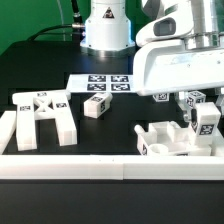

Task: Assemble chair

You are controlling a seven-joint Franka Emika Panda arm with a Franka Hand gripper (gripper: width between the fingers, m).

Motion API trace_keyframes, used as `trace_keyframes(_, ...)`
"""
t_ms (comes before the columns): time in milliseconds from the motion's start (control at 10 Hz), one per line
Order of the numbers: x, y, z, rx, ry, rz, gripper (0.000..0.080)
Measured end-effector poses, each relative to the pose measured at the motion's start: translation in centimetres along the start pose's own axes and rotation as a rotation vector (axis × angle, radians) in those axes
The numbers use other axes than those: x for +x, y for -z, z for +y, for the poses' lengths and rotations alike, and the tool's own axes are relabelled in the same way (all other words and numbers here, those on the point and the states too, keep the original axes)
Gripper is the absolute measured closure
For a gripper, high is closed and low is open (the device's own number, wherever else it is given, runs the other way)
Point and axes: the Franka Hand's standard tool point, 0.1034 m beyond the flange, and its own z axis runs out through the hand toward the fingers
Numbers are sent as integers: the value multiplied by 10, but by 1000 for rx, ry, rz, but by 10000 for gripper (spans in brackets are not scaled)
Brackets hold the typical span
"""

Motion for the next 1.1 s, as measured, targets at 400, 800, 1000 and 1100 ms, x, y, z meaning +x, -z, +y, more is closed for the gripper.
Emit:
trace_keyframes(400,-7,3,-2,-4,4,72,509)
trace_keyframes(800,-7,3,-2,-4,4,71,303)
trace_keyframes(1000,-7,3,-2,-4,4,71,160)
trace_keyframes(1100,-7,3,-1,-4,5,72,160)
